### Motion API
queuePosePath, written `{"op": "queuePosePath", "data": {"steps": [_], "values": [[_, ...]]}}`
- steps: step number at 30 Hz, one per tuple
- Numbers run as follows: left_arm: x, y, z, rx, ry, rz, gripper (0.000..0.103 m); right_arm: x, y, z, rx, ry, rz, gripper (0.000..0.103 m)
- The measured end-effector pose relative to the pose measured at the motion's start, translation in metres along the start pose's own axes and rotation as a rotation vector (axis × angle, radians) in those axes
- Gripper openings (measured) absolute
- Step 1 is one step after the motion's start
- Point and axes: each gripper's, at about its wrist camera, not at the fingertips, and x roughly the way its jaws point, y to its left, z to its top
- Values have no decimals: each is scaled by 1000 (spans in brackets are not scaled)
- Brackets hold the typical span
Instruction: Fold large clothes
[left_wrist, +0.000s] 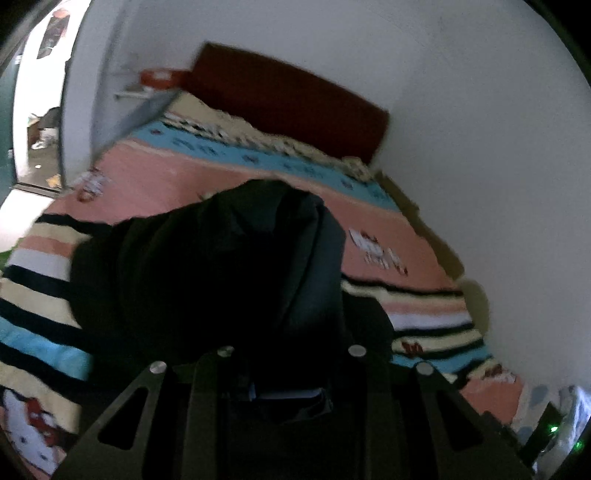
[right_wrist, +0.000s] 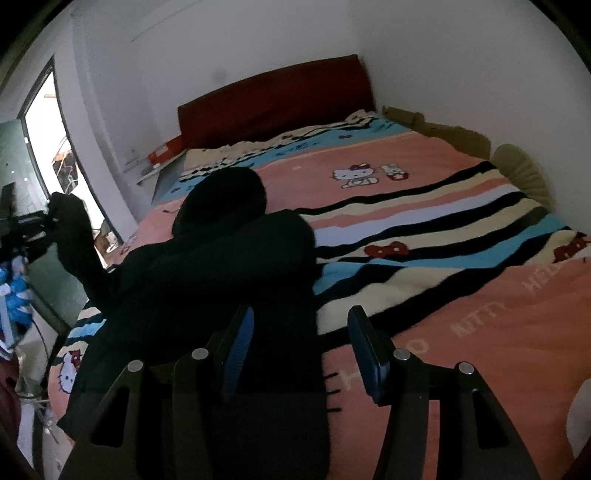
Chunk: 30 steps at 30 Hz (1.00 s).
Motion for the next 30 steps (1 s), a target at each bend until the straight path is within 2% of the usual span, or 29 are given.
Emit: {"op": "queuePosePath", "data": {"steps": [6, 9, 15, 19, 25, 30], "values": [[87, -49, -44, 56, 144, -5, 23, 6, -20, -3, 39, 6, -33, 53], [130, -68, -71, 119, 206, 35, 23, 14, -29, -7, 54, 23, -46, 53], [176, -79, -117, 215, 283, 81, 29, 34, -41, -17, 75, 66, -66, 53], [174, -83, -128, 279, 302, 65, 48, 40, -40, -20, 77, 79, -68, 53], [143, -90, -112, 273, 257, 5, 53, 34, -22, -18, 45, 75, -54, 53], [107, -94, -95, 262, 223, -124, 53, 33, 1, -10, 3, 70, -36, 57]]}}
